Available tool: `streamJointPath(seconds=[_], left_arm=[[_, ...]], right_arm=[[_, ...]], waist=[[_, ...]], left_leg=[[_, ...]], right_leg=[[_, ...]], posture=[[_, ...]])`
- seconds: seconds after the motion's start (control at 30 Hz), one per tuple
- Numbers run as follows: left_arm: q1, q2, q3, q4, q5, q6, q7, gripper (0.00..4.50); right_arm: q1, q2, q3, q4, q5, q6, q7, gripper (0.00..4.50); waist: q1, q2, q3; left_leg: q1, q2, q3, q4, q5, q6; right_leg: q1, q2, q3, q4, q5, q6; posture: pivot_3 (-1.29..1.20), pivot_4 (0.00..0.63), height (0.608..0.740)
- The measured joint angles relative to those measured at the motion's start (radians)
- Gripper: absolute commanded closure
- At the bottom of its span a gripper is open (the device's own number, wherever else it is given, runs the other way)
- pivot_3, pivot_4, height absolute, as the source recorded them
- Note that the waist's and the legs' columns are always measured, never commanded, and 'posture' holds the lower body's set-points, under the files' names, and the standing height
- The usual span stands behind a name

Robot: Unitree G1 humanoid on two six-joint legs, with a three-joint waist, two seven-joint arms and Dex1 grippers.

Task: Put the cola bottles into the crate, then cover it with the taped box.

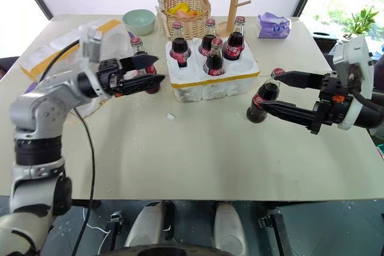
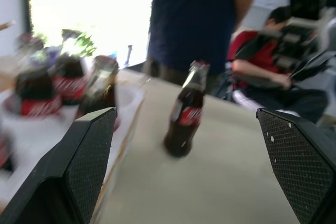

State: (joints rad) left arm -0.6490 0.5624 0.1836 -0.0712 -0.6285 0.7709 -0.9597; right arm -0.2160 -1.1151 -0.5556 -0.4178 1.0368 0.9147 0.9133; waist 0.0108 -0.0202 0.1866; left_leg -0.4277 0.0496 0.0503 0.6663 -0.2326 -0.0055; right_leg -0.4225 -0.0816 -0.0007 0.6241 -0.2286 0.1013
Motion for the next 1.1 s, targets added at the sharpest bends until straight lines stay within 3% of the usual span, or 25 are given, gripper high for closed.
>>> streamJointPath(seconds=[0.17,0.33,1.0,1.1], left_arm=[[0.039,0.021,0.002,0.094,0.173,-0.147,0.169,0.06],[0.035,-0.008,-0.025,0.175,0.248,-0.225,0.239,0.06],[-0.242,-0.137,-0.131,0.825,0.434,-0.560,0.242,0.06],[-0.256,-0.139,-0.131,0.863,0.442,-0.579,0.234,0.92]], right_arm=[[-0.033,0.000,0.024,0.013,-0.001,-0.001,0.000,0.00],[-0.057,0.000,0.043,0.035,-0.005,-0.003,0.000,0.00],[-0.066,0.014,0.043,0.003,0.015,0.017,-0.077,0.00],[-0.067,0.015,0.043,0.003,0.025,0.019,-0.083,0.00]], waist=[[0.003,0.000,0.000],[0.002,0.000,0.000],[0.000,-0.001,0.000],[0.000,-0.001,0.000]], left_leg=[[0.000,0.000,0.000,0.000,0.000,0.000],[0.000,0.000,0.001,-0.001,0.000,0.000],[-0.001,0.000,0.001,-0.001,0.000,0.000],[-0.001,0.000,0.001,-0.001,0.000,0.000]], right_leg=[[0.000,0.000,0.000,0.000,0.000,0.000],[-0.001,0.000,0.000,0.000,0.000,0.000],[-0.002,0.000,0.000,0.001,0.001,0.001],[-0.002,0.000,0.000,0.001,0.001,0.001]], posture=[[0.00,0.150,0.740],[0.00,0.150,0.740],[0.00,0.150,0.740],[0.00,0.150,0.740]])
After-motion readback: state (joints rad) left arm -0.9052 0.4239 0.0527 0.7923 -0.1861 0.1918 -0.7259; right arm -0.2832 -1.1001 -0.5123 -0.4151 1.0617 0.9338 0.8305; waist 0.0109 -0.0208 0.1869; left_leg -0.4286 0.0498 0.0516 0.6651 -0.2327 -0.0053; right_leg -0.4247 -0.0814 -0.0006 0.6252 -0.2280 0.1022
